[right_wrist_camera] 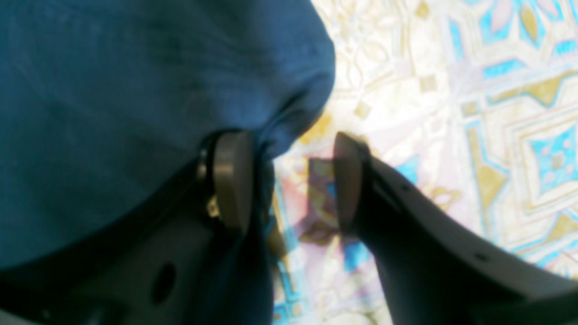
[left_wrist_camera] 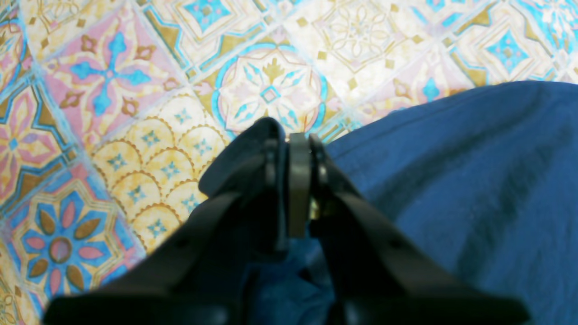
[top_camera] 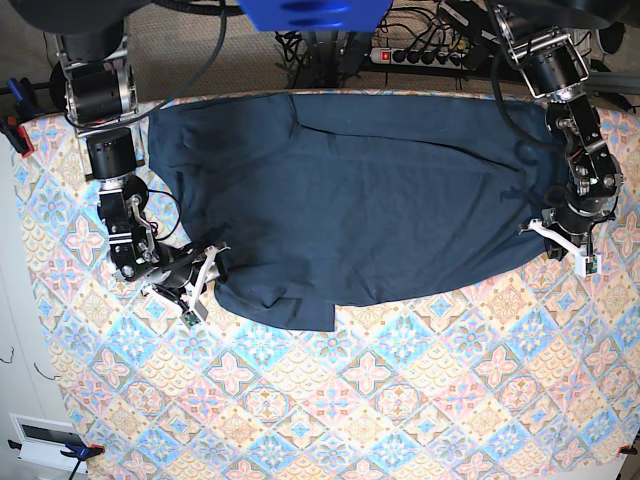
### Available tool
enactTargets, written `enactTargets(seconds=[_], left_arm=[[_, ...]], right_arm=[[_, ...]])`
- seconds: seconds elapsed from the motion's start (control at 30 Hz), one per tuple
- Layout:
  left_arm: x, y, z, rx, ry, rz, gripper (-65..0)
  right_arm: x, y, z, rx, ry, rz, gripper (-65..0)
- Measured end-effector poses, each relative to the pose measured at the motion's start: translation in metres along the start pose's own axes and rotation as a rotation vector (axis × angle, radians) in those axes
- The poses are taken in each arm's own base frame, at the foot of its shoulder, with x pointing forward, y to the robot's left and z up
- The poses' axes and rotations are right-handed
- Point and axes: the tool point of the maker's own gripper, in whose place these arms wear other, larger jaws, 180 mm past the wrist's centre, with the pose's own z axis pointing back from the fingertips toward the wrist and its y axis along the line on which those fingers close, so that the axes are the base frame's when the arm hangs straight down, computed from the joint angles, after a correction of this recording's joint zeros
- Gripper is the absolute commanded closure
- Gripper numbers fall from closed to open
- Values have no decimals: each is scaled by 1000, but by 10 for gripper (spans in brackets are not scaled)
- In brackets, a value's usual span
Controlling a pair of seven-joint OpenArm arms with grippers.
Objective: Layout the t-shirt on the table in an organized manner, then fold the t-shirt properly
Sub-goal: 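Lift the folded edge with both grippers and fold it toward the collar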
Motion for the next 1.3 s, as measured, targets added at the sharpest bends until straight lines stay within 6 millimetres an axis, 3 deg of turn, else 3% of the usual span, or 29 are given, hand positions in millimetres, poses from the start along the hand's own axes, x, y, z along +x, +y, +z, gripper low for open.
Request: enactTargets(seconds=[0.23,0.4,0.43,0.6,0.83,0.97,1.03,1.17,1.3], left_arm=[[0,0,0,0,0,0,0],[0,0,0,0,0,0,0],[0,0,0,0,0,0,0],[0,0,0,0,0,0,0],[0,-1,0,-1,1,2,0],[-1,-1,0,-2,1,1,0],[-1,-1,0,-2,2,1,0],[-1,-1,0,0,1,4,0],[-1,-1,0,0,1,3,0]], right_arm=[[-2,-3,1,-7,5,1,-249],[-2,-3,1,-5,4,-1,-3],[-4,-3,0,-5,8,-5,0],[-11,-12,-1,-2,-2,-74,-8],[-11,-43,17,-85,-25,-143,-7],[16,-26,26,-60,-125,-93,-11],[14,-15,24,-39,-124,-81,-20],[4,-18,24,-50,-92,-78,-125],[7,-24,27,-65,-88,-82,-285]])
